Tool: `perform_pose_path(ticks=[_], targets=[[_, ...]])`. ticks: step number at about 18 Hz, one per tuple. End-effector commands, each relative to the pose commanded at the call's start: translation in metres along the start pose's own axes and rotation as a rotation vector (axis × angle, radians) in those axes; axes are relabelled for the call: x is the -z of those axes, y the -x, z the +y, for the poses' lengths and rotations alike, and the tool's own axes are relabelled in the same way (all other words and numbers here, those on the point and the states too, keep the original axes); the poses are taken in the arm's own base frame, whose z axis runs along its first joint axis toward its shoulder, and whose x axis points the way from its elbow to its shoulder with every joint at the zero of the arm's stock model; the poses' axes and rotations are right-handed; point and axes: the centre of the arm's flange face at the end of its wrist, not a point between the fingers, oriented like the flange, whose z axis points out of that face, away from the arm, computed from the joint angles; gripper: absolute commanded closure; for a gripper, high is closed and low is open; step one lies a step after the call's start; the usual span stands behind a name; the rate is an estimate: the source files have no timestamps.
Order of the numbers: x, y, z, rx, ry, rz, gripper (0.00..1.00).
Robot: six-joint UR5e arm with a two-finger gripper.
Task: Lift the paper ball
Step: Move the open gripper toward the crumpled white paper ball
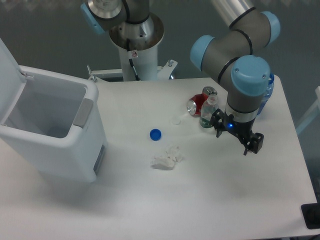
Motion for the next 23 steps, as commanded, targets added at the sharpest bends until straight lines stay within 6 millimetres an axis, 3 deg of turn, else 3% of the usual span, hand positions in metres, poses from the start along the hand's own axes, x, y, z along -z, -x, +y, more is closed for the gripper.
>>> perform_pose_path(ticks=[4,11,16,18,23], targets=[[0.000,-0.001,-0.003,0.003,-0.010,0.000,0.00],[-0.043,-0.029,-0.049,-0.016,-0.148,-0.008,0.00],[-0.057,-0.031,-0.051,-0.015,-0.174,0.021,0.00],[-0.075,-0.034,-0.056,-0.012,-0.175,0.049,0.00],[-0.098,-0.071,-0.085,-0.036,-0.136,0.109,0.00]])
